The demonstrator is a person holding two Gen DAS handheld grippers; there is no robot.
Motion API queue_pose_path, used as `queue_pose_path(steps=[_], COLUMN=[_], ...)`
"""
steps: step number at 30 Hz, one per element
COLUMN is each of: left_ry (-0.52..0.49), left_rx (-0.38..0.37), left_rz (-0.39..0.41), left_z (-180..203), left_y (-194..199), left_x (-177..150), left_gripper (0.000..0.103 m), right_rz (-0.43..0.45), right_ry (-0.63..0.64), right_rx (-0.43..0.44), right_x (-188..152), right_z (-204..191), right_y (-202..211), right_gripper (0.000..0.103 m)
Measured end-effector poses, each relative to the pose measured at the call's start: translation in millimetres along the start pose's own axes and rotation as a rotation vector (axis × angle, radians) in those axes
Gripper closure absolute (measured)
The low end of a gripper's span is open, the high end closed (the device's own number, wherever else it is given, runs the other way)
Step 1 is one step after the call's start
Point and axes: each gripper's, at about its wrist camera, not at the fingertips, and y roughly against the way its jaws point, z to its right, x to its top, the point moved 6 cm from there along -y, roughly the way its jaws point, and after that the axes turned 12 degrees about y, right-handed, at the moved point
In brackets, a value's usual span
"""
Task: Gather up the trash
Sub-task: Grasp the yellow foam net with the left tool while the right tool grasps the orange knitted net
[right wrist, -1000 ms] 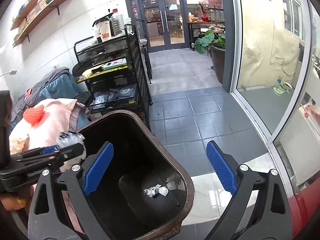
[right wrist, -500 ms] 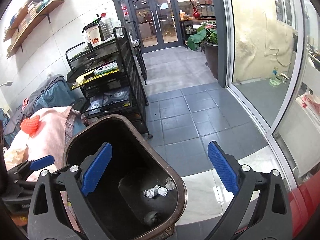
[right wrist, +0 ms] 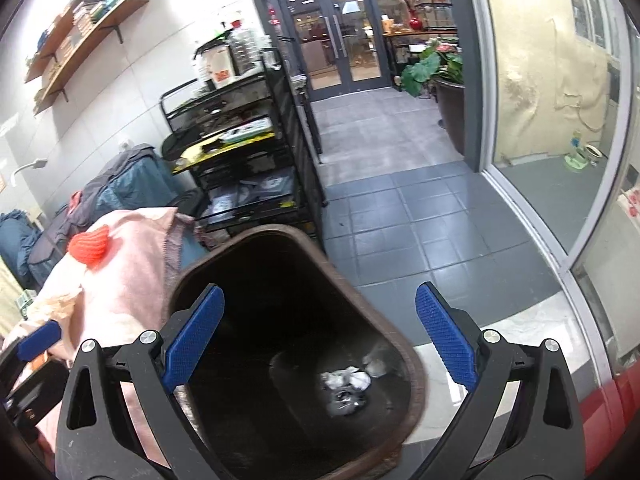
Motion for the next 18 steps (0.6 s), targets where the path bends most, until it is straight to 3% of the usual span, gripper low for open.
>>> queue_pose_path(steps=[11,18], left_ry=[0.117,0.181], left_rx=[0.097,0.256], left_rz=[0.161,0.272], left_z=[-55,-111], left_y=[72,124], left_x=[0,-6], left_gripper=[0.006,0.006], right_rz=[0.031,0.048], right_ry=[0.134,0.224], right_rx=[0.196,0.284], right_x=[9,11], right_z=[-95,-158], right_y=[5,8], right_gripper=[0.008,0.008])
